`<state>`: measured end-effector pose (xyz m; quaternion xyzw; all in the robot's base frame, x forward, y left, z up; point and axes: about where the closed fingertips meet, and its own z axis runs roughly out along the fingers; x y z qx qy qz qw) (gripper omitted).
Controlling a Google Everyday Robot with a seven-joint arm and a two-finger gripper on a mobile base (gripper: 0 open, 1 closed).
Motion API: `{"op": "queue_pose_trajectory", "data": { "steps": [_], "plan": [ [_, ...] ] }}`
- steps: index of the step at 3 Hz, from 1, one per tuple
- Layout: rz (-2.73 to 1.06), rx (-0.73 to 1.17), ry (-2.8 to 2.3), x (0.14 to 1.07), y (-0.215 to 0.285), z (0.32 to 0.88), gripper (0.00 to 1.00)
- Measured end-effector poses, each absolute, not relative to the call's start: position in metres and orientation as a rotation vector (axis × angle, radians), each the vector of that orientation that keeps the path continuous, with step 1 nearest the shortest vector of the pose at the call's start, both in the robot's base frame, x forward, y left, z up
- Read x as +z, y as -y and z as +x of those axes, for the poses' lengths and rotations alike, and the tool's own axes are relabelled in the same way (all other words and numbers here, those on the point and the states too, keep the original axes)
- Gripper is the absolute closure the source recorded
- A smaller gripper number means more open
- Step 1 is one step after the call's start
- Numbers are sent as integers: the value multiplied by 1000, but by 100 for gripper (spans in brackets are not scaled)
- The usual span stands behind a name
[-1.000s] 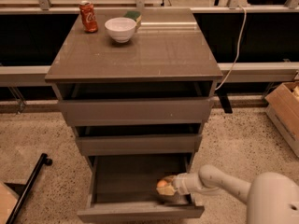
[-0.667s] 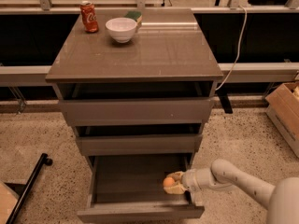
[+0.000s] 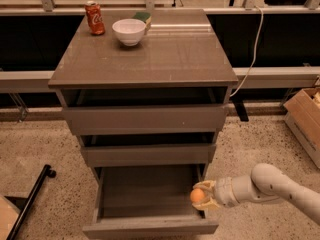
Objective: Pick orange from bottom drawer and place on counter
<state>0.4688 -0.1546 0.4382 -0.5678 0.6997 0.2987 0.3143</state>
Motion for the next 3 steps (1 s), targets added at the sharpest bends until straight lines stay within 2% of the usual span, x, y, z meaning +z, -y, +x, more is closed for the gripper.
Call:
{"op": "queue_pose_trajectory", "data": {
  "steps": [1, 2, 3],
  "plan": [
    [-1583, 406, -1836, 513, 179, 482, 100],
    [-1639, 52, -1760, 621, 206, 521, 100],
    [-1638, 52, -1760, 621, 206, 521, 100]
  ]
}}
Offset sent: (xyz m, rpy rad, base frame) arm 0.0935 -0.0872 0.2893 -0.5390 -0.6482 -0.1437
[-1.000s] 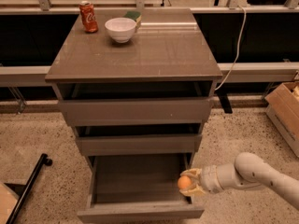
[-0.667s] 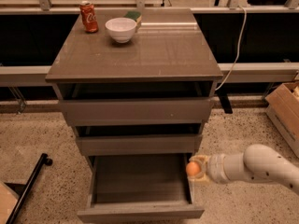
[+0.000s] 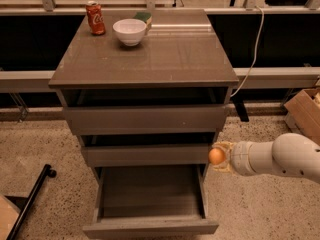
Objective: Pick orange from bottom drawer and place on counter
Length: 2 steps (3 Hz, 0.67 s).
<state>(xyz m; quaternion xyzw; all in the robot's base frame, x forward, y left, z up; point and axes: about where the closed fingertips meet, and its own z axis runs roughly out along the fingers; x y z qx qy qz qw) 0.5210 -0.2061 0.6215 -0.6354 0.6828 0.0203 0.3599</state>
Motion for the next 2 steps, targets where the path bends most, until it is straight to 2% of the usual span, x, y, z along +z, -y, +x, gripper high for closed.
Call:
{"op": "queue_pose_trajectory", "data": {
  "steps": [2],
  "plan": [
    [-1568, 109, -1805, 642, 236, 517, 100]
  ]
}}
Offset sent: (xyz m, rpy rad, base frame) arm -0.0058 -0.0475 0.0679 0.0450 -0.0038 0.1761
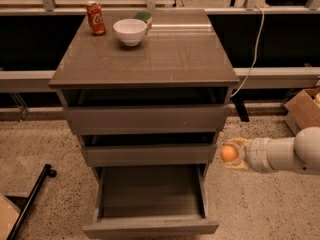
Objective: Pick orange from bottom drawer and place on counter
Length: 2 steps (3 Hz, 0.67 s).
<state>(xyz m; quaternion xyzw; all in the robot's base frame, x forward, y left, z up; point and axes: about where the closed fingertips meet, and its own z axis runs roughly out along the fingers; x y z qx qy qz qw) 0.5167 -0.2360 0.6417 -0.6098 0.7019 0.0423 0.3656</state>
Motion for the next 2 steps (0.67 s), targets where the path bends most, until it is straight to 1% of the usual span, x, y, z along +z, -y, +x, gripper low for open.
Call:
{"op": "queue_pose_trajectory", "data": {
  "steps": [1, 2],
  "plan": [
    [-1735, 85, -1622, 691, 245, 536, 100],
    [-1943, 48, -1462, 745, 239, 546, 100]
  ]
}}
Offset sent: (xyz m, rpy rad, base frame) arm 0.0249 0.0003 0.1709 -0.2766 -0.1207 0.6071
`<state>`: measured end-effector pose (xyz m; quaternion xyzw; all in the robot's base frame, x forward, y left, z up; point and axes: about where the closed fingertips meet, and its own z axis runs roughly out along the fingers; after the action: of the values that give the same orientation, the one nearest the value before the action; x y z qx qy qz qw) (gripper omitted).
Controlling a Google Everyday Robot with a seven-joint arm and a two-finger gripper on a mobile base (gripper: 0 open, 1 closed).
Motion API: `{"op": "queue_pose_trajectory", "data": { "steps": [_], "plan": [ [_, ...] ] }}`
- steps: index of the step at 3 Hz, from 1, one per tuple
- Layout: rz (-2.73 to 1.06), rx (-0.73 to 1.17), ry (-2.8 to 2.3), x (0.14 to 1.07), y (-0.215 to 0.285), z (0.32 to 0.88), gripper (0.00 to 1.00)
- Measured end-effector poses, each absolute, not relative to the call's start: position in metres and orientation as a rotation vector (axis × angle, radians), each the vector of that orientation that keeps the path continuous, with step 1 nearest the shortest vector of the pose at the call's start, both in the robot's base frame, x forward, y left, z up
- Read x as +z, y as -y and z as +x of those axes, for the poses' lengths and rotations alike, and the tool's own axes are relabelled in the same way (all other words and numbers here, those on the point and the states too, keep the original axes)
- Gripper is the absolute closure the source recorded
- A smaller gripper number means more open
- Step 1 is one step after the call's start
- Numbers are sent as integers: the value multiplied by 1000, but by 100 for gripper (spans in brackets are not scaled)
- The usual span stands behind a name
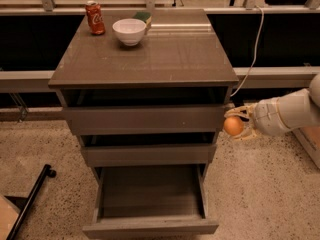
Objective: Pick orange from bottom drawer and place on counter
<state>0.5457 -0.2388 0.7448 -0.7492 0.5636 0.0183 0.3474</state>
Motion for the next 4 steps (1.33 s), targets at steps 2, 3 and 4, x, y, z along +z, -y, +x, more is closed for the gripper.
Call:
{"op": "queue_pose_trajectory", "data": {
  "steps": [2, 3, 4],
  "plan": [
    [-2210, -177, -1228, 836, 204, 563, 100],
    [-2101, -333, -1212, 867, 179, 601, 100],
    [-1962, -466, -1245, 882, 158, 649, 100]
  ]
}}
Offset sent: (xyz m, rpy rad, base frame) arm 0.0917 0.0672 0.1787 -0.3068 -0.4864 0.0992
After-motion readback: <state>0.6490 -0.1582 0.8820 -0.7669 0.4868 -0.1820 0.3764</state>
